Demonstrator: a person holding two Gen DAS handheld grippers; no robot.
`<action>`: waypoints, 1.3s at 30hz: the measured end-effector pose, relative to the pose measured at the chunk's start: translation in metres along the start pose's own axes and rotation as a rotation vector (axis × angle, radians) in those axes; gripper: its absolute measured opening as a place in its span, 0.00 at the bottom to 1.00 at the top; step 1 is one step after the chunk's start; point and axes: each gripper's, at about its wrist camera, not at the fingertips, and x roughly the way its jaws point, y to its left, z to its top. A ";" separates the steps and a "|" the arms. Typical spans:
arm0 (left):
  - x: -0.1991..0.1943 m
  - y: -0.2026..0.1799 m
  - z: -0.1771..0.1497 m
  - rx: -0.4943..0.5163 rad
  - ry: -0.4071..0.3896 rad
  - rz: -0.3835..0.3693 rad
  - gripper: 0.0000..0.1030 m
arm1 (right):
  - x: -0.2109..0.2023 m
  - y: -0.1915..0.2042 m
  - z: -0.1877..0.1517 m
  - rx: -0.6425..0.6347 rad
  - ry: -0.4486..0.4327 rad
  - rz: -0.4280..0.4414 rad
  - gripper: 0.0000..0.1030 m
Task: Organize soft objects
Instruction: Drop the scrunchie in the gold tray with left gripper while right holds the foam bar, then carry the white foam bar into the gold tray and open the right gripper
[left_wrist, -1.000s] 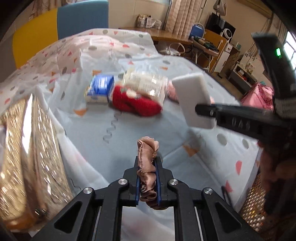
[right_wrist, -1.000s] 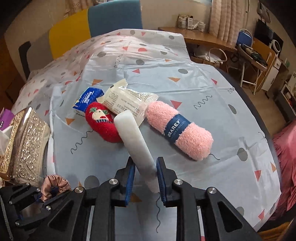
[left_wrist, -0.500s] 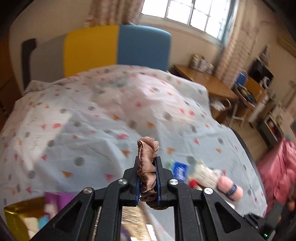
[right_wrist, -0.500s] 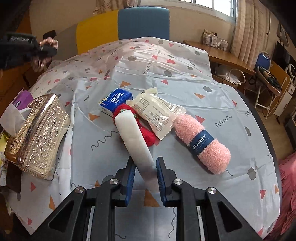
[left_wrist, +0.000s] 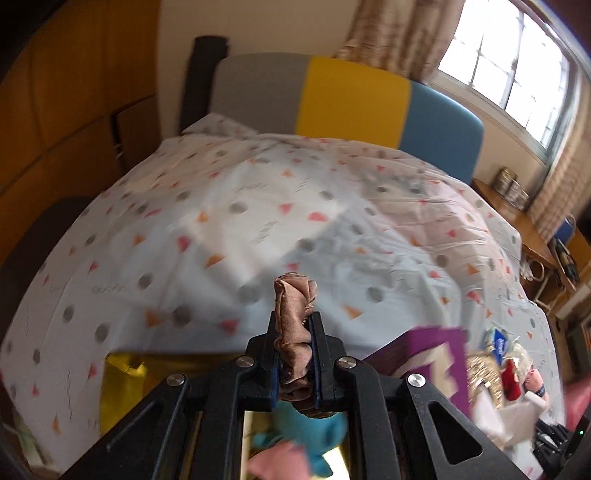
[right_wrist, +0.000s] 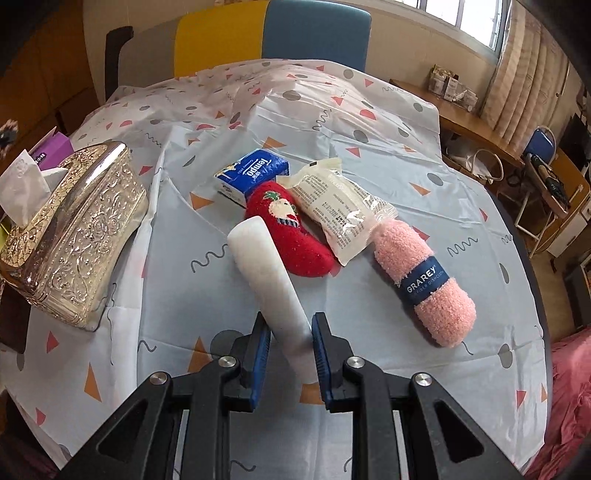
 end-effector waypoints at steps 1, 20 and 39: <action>-0.003 0.016 -0.011 -0.030 0.006 0.000 0.13 | 0.000 0.000 0.000 -0.004 0.000 -0.005 0.21; -0.005 0.076 -0.177 -0.147 0.175 0.020 0.25 | 0.006 0.012 -0.001 -0.035 0.011 -0.053 0.19; -0.048 0.102 -0.196 -0.151 0.053 0.138 0.64 | -0.014 -0.022 0.007 0.233 -0.014 0.022 0.17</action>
